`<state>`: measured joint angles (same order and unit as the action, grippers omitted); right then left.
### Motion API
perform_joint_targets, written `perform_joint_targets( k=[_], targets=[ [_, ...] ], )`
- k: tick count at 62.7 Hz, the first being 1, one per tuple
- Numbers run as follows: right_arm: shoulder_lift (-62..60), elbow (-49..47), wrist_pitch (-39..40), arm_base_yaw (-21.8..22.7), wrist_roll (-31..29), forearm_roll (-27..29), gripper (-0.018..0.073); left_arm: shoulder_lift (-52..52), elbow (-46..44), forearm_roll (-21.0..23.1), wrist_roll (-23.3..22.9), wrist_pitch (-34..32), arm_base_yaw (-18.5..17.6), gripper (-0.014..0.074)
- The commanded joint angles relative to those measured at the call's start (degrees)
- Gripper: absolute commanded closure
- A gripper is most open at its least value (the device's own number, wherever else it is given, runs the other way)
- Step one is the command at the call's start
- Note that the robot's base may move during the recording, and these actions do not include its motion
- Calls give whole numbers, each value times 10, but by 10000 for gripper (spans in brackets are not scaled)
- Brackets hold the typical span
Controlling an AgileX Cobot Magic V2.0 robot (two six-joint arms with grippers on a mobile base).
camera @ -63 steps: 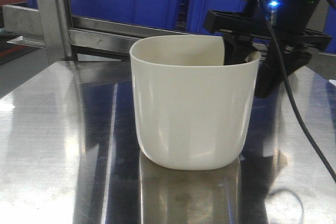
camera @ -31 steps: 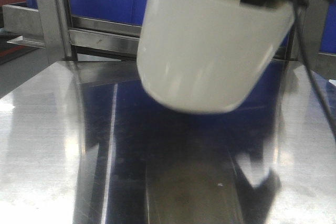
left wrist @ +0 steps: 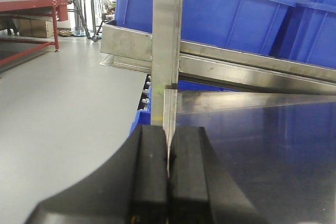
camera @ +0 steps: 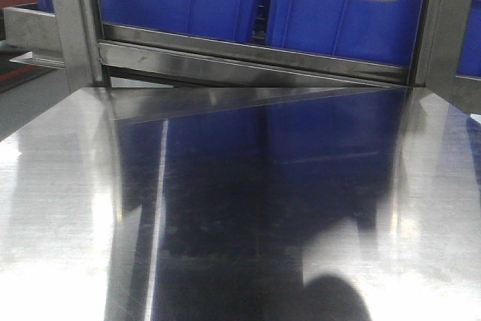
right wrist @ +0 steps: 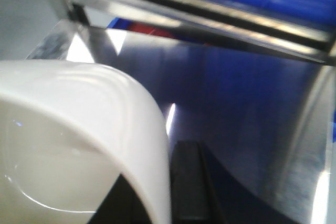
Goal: Move white bin to right shelf second layer
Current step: 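Lift the white bin off the table with the right gripper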
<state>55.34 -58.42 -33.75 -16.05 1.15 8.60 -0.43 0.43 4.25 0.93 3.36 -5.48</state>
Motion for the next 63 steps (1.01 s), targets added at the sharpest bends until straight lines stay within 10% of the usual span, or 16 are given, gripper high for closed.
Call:
perform_joint_targets(
  k=[1,63],
  targets=[
    [-61,25,73,28,-2,2,504,-2,21,5,-6,-49,-3,512],
    [-207,171,119,57,-2,3,504,-2,21,5,-6,-49,-3,512]
  ],
)
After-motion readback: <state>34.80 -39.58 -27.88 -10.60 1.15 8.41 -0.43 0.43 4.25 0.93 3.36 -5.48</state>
